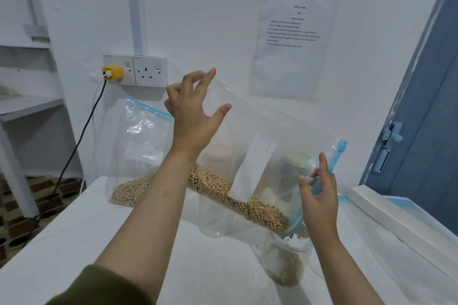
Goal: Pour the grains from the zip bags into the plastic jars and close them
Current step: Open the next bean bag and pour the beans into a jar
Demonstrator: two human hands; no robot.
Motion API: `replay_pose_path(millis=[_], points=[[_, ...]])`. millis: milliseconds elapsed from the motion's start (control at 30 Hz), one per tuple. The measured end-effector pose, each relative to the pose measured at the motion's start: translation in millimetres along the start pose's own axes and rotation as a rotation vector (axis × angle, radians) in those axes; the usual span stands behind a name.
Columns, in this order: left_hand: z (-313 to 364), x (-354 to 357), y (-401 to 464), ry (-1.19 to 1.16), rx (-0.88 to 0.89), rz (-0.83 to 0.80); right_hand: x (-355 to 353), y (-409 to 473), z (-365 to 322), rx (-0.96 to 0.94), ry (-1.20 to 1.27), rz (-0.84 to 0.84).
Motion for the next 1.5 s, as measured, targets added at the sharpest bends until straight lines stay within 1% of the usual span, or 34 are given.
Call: replay_pose_path(millis=[1167, 1500], points=[[1.8, -5.4, -2.1, 0.006, -0.004, 0.003, -1.7, -4.1, -2.4, 0.008, -0.064, 0.000], [5.1, -4.7, -2.1, -0.012, 0.000, 0.005, -3.5, -7.7, -3.6, 0.009, -0.048, 0.004]])
Point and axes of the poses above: each hand's wrist, its own y-axis towards the middle knuckle, its own x-axis out of the palm, z = x × y, the point moved 10 cm from there along y, towards the middle knuckle, and after that the axes turned 12 degrees about x, right-handed, at the moved point
